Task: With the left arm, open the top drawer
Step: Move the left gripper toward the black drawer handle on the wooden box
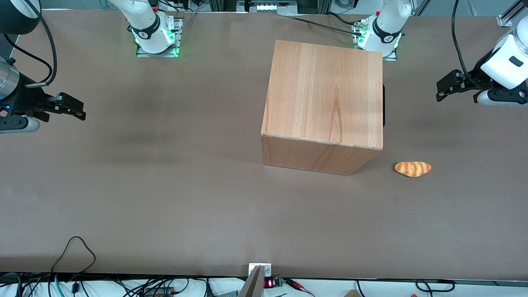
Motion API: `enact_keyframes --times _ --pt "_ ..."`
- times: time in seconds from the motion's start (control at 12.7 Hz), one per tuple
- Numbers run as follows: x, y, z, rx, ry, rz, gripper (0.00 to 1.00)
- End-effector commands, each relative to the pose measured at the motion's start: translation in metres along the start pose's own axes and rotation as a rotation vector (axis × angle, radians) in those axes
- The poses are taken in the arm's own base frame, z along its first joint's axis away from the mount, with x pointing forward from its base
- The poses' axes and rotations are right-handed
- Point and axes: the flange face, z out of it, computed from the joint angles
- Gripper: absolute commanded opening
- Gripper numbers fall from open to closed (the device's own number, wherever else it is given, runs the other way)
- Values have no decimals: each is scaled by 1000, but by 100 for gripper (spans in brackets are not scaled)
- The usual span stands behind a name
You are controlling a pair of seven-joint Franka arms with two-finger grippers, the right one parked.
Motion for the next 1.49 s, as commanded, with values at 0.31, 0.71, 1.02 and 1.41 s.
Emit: enact_keyframes --times 0.31,0.71,1.02,1.41 --pt "18 -11 19 -12 -44 -14 100" --pt "39 7 77 -46 -189 18 100" --pt "48 9 107 -67 -254 31 100" --pt "49 5 139 -89 -354 111 100"
